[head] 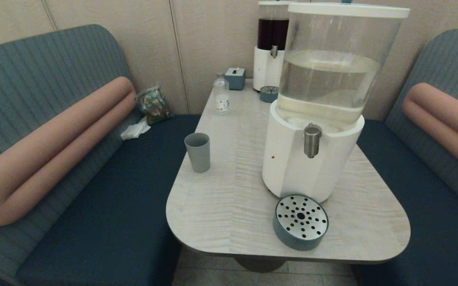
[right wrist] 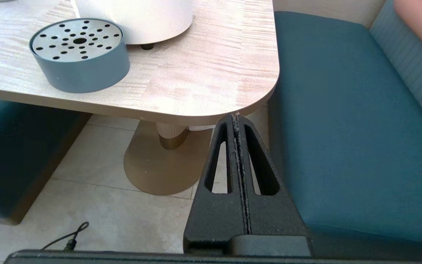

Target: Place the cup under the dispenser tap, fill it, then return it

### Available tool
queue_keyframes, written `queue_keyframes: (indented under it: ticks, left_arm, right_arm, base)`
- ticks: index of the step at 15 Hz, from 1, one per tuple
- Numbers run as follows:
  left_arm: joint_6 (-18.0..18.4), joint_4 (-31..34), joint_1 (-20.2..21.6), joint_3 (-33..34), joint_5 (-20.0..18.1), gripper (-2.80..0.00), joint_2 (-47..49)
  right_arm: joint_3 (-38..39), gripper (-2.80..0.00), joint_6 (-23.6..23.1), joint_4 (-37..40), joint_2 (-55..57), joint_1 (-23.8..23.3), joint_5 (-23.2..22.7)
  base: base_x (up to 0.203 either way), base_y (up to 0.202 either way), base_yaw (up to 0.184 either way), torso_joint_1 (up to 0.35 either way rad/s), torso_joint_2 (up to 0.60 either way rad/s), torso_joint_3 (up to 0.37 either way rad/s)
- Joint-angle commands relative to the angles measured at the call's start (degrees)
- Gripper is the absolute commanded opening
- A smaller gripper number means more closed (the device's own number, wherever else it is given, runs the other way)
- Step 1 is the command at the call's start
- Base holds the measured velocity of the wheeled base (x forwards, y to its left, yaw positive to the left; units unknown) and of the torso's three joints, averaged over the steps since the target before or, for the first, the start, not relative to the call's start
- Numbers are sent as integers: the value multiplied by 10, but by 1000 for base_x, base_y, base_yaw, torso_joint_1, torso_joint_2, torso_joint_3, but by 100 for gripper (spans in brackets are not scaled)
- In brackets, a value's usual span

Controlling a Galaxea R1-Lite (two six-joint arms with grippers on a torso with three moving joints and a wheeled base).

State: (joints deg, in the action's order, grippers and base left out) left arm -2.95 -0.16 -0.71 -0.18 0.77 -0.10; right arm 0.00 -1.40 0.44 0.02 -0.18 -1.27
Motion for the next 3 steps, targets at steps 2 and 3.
queue_keyframes:
  ticks: [2, 3]
  left_arm:
    - [0, 0, 0, 0, 0, -280, 0]
    - [0, 0, 0, 0, 0, -280, 0]
  right_arm:
    - [0, -280, 3, -1, 0, 0, -1]
    - [0, -280, 3, -1, 0, 0, -1]
  base:
    - [0, 0, 0, 0, 0, 0]
    - [0, 0, 0, 0, 0, 0]
